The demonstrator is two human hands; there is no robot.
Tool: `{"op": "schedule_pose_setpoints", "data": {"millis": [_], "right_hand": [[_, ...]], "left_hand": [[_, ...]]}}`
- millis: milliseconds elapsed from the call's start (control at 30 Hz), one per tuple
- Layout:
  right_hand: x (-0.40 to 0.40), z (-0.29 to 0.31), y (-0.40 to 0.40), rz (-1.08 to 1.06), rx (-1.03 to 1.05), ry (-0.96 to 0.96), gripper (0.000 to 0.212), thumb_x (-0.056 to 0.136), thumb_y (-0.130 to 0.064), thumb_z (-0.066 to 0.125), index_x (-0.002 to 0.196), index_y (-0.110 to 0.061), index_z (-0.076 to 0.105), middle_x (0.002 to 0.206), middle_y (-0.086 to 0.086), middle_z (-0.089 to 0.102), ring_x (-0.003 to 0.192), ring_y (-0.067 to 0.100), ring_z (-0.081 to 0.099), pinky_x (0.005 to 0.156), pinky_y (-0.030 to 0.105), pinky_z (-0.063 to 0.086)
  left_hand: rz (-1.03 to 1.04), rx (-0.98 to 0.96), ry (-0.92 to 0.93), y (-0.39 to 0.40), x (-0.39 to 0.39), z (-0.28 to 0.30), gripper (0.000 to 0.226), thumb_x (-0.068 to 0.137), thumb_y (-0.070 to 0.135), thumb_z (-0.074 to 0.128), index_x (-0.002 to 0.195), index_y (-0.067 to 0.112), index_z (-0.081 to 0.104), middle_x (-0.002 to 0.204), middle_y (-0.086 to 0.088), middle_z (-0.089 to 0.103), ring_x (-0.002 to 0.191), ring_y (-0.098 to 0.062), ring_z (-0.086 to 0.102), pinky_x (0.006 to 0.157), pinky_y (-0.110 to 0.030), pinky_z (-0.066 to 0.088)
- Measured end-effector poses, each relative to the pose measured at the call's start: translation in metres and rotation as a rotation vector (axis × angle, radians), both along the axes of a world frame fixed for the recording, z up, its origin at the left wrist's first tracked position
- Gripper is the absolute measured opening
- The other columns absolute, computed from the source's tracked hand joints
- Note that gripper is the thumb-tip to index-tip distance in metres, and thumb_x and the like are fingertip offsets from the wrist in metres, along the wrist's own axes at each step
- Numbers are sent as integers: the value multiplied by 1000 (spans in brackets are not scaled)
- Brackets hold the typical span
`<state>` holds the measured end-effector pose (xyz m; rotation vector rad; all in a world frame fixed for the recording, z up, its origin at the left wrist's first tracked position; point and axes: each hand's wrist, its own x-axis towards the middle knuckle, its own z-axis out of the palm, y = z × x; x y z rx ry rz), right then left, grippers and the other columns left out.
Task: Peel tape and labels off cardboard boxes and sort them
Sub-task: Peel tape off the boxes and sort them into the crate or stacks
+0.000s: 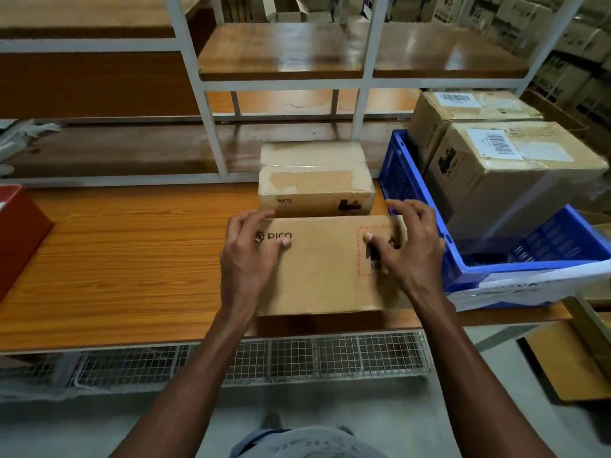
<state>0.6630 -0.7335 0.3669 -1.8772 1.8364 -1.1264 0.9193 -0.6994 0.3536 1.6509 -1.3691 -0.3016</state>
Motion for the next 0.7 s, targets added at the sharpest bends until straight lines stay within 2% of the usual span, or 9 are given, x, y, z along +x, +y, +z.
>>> {"op": "schedule_pose_setpoints", "data": {"millis": [67,167,200,267,333,367,467,600,700], "right_hand": [[4,9,-13,-40,27,11,54,82,-41,84,124,-29,53,136,-4,46,115,13,49,105,50,40],[9,10,-34,-8,118,120,41,89,-49,74,118,-32,50,134,-7,43,120,24,52,105,46,36],[11,9,-42,30,164,180,44,91,-52,71,125,-34,50,145,-5,40,129,31,49,109,51,35],[14,10,-56,108,294,295,62,92,-57,66,146,-38,41,167,0,22,149,42,28,118,64,24],[18,12,-69,166,407,390,77,93,-62,62,158,-39,28,173,2,10,156,43,8,121,68,10],[20,14,-75,184,438,426,81,93,-64,61,160,-38,25,173,2,8,157,43,4,122,67,8],[27,16,-88,204,446,490,80,93,-67,57,161,-35,28,171,5,18,155,41,16,121,66,15],[30,27,-105,236,492,541,78,90,-71,58,155,-32,39,159,5,41,142,34,42,113,62,34],[34,36,-112,271,519,546,71,87,-67,67,143,-27,50,138,4,58,120,29,58,103,56,47]], "left_hand": [[-65,50,2,-14,6,12,52,76,27,89,125,25,70,142,7,49,124,-1,40,95,-6,36],[-181,249,-149,-34,11,18,67,74,38,90,136,34,64,161,4,36,144,-18,32,115,-43,38],[-197,312,-200,-39,10,16,75,76,43,87,144,38,57,166,6,27,150,-28,25,117,-54,34],[-217,380,-226,-54,12,13,80,82,54,79,153,43,44,171,12,14,155,-37,14,119,-64,26],[-238,439,-250,-72,16,11,79,85,62,71,155,47,37,171,15,8,156,-38,14,119,-69,22],[-240,472,-268,-81,19,11,78,86,64,69,155,49,36,171,16,7,156,-39,13,119,-71,20],[-210,530,-336,-101,16,16,70,90,64,64,154,48,39,171,11,12,156,-40,7,118,-72,13],[-194,448,-642,-105,-1,25,50,95,60,60,142,46,53,162,-2,37,147,-35,28,113,-60,21],[-286,593,-690,-103,-10,27,60,96,66,52,151,44,43,167,-5,29,149,-39,27,113,-61,27]]}}
